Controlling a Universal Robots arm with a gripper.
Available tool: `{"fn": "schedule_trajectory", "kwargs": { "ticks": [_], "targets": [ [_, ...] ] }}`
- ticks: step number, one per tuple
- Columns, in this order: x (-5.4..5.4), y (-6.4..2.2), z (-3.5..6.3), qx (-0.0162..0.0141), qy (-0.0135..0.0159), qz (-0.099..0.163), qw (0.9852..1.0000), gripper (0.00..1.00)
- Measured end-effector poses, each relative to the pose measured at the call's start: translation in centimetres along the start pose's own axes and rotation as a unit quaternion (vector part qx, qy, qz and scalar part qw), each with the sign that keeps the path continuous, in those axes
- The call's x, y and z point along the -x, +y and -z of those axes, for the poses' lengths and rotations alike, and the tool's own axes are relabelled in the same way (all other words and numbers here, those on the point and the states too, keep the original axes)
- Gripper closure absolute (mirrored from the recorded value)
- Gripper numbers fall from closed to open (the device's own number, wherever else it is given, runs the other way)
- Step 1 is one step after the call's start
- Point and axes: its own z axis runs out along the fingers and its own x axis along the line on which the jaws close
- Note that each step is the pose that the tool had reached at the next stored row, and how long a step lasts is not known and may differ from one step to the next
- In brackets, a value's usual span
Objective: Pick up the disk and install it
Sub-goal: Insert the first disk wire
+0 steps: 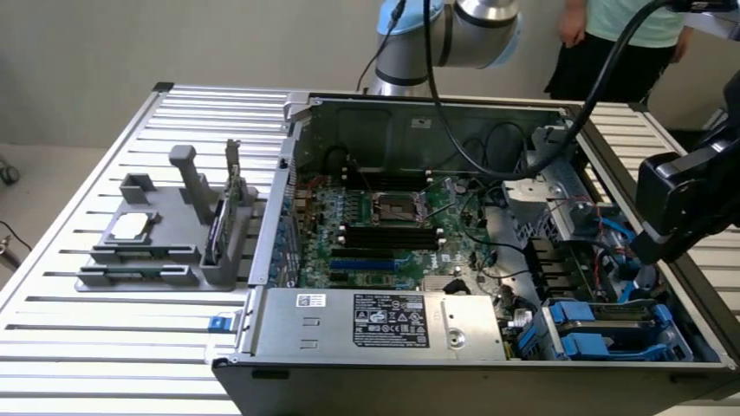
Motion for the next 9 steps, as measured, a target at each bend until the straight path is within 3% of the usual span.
{"fn": "schedule_trajectory", "kwargs": {
  "ticks": [9],
  "targets": [
    [1.8, -0.33, 0.04, -0.0031, 0.0003, -0.004, 1.0000, 0.73]
  ]
}}
